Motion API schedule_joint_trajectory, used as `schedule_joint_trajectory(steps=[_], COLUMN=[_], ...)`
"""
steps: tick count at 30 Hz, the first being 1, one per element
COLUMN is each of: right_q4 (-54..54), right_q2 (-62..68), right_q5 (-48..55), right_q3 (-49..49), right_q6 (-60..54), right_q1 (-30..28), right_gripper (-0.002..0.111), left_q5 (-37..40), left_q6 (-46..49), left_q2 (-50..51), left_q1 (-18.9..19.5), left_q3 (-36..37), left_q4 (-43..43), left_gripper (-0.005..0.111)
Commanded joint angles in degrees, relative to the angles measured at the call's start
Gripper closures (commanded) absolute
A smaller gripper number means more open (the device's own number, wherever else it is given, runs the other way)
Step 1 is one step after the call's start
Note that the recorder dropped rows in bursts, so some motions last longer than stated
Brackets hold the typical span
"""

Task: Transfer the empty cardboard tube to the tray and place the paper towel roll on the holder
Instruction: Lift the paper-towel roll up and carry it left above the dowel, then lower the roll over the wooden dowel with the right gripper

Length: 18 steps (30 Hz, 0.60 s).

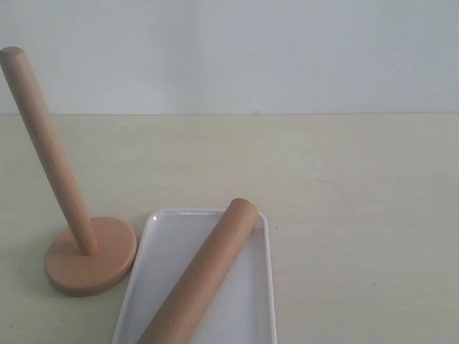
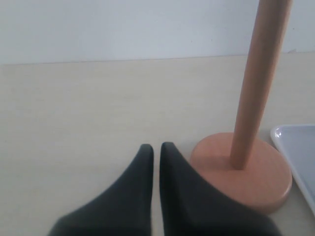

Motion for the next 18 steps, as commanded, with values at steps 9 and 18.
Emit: schedule_joint_trajectory(steps=[9, 18], right_q4=[-12.41, -12.41], right_q2=[10.87, 13.53], right_q5=[-0.86, 2.15], right_q3=[-11.76, -11.99], right_q6=[14.74, 14.52], right_q1=[0.09, 0.09], right_gripper=[0.108, 0.108], left_q5=[-0.22, -0.22], left_q6=[-0.37, -0.37], left_q2=[-0.07, -0.07], left_q1=[0.14, 0.14], left_q3=[0.20, 0.20], left_q4=[-0.37, -0.37], left_gripper=[0.103, 0.103])
